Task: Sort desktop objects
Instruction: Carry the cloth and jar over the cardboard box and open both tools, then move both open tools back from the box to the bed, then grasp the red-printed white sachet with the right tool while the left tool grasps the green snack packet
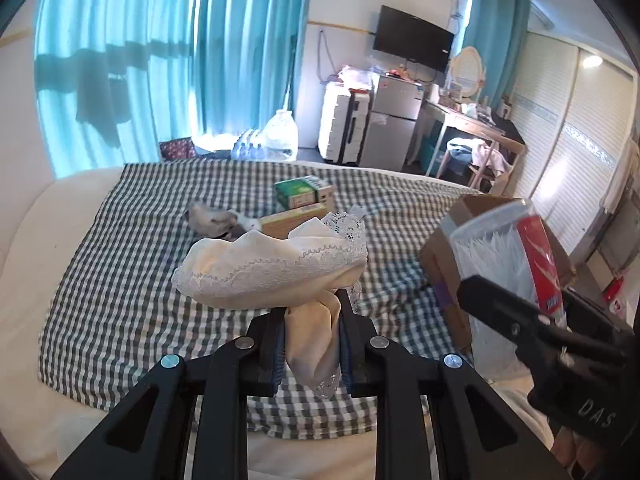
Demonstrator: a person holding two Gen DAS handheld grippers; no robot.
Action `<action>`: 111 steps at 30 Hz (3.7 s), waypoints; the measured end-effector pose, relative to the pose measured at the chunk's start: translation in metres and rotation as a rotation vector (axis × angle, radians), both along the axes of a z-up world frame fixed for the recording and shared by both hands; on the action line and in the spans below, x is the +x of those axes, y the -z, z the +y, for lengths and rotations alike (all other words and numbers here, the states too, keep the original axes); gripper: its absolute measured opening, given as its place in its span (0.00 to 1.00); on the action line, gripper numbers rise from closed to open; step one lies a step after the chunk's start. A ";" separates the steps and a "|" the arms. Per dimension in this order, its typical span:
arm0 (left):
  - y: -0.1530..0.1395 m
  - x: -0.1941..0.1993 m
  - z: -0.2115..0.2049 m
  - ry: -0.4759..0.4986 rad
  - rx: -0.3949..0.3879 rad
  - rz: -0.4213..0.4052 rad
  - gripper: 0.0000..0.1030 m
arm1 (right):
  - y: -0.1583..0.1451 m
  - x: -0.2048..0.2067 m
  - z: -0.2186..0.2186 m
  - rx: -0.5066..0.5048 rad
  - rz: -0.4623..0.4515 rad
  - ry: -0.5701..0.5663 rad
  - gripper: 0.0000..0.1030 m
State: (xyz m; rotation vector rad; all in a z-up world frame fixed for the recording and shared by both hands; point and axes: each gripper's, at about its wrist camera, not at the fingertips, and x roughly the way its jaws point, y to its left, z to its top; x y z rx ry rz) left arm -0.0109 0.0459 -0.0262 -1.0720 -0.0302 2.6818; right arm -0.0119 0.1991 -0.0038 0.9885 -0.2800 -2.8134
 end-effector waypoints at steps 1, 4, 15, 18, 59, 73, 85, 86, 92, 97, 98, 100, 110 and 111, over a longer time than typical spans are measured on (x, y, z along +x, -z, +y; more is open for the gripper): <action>-0.004 0.000 0.007 0.020 -0.007 0.004 0.21 | -0.006 0.001 0.005 0.011 0.008 0.007 0.60; -0.017 -0.001 0.027 0.055 -0.034 0.017 0.21 | -0.021 0.003 0.015 0.049 0.037 0.038 0.60; -0.048 -0.019 0.129 0.208 0.009 0.052 0.21 | -0.045 0.018 0.103 0.069 0.045 0.175 0.60; -0.049 -0.029 0.164 0.254 0.010 0.050 0.21 | -0.043 0.020 0.136 0.074 0.033 0.224 0.60; -0.004 -0.066 0.249 0.387 -0.060 -0.047 0.89 | -0.016 0.010 0.270 -0.070 0.034 0.485 0.79; -0.120 -0.051 0.078 -0.061 -0.140 0.288 1.00 | -0.118 0.076 0.141 0.031 0.491 0.315 1.00; 0.001 -0.071 -0.032 -0.168 -0.087 0.088 1.00 | 0.003 -0.020 0.048 -0.040 0.097 0.187 1.00; 0.009 -0.073 -0.039 -0.181 -0.070 0.072 1.00 | 0.013 -0.028 0.042 -0.041 0.067 0.167 0.98; 0.071 -0.100 -0.055 -0.229 -0.031 -0.059 1.00 | 0.084 -0.079 0.007 -0.050 -0.111 0.066 0.93; 0.114 -0.124 -0.070 -0.248 -0.053 -0.132 1.00 | 0.140 -0.120 -0.019 0.020 -0.213 -0.021 0.67; 0.122 -0.128 -0.076 -0.259 -0.045 -0.151 1.00 | 0.150 -0.128 -0.025 0.020 -0.228 -0.035 0.67; 0.133 -0.134 -0.084 -0.273 -0.035 -0.180 1.00 | 0.168 -0.143 -0.033 0.013 -0.258 -0.063 0.67; 0.160 -0.152 -0.085 -0.240 -0.034 -0.240 1.00 | 0.207 -0.186 -0.044 -0.008 -0.311 -0.104 0.67; 0.161 -0.153 -0.083 -0.231 -0.036 -0.241 1.00 | 0.210 -0.188 -0.046 0.005 -0.322 -0.106 0.67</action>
